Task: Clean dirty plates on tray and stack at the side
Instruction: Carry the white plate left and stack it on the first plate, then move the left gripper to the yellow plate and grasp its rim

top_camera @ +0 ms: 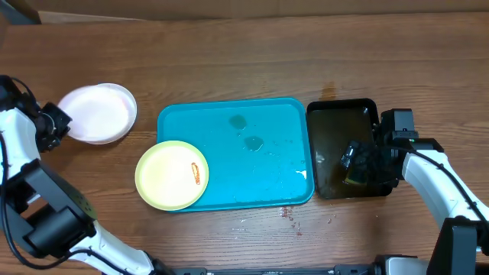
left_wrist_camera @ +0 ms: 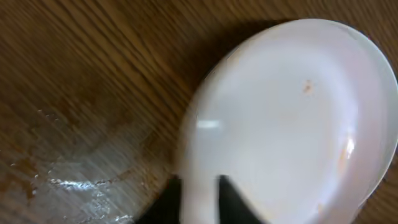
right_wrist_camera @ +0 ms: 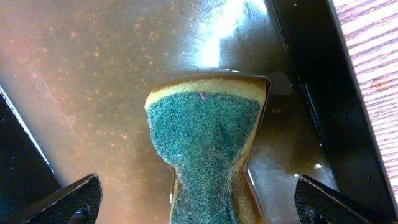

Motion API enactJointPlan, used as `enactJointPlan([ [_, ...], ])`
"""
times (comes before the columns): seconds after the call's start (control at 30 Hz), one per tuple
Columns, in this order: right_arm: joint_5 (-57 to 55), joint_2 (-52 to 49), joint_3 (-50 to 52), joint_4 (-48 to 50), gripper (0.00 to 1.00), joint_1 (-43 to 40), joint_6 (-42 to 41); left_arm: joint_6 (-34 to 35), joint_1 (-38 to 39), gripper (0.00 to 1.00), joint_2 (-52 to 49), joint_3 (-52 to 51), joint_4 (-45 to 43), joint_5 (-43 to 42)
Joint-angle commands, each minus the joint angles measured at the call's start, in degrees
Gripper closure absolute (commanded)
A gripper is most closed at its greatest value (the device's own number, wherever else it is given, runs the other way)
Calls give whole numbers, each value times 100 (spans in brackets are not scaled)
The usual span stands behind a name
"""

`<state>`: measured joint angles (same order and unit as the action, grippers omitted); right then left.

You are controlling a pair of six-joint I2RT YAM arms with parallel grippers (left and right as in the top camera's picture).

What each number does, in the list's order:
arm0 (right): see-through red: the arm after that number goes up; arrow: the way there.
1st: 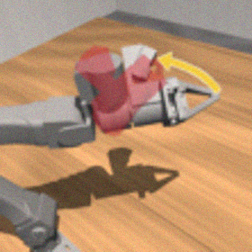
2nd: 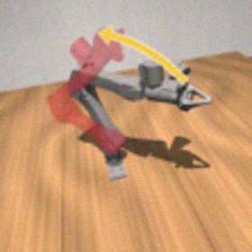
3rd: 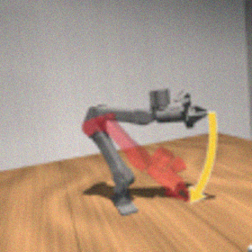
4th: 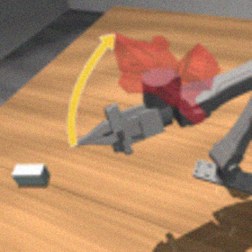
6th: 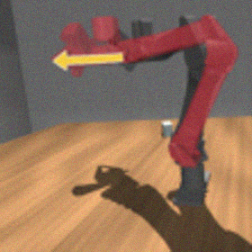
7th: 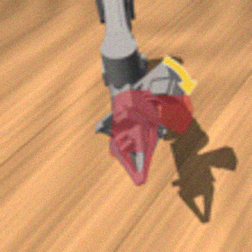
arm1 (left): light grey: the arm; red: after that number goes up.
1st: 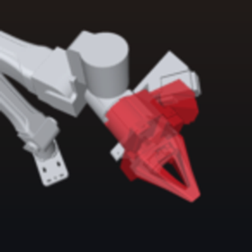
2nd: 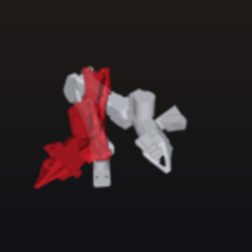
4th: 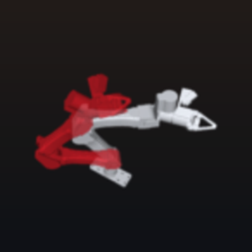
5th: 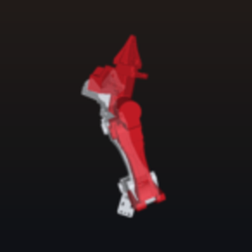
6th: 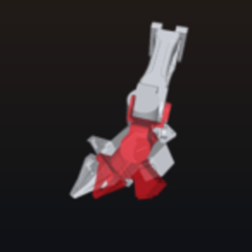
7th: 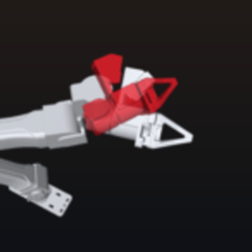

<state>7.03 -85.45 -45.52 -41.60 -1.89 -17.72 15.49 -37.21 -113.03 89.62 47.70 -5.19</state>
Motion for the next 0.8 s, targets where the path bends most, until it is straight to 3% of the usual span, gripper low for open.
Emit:
enactJointPlan([
  [0.0,-57,24,20,22,0,-11,17,83,26,24,-74,55,-170,-332],
  [0.03,-57,24,20,22,0,-11,17,83,26,16,-72,55,-219,-501],
  [0.1,-57,24,20,22,0,-11,17,81,20,12,-35,57,-243,-866],
  [0.23,-57,24,20,22,0,-11,17,85,63,11,116,57,24,-1727],
  [0.3,-57,24,20,22,0,-11,17,85,203,13,271,57,647,-1993],
  [0.43,-57,24,20,22,0,-11,17,-251,603,22,382,55,1832,-1799],
  [0.53,-57,24,20,22,0,-11,17,-435,1080,25,369,-20,2542,-1029],
  [0.63,-57,24,20,22,0,-11,17,-407,1755,24,369,-306,2885,-203],
  [0.77,-57,24,20,22,0,-11,17,-358,2337,24,369,-610,2966,160],
])
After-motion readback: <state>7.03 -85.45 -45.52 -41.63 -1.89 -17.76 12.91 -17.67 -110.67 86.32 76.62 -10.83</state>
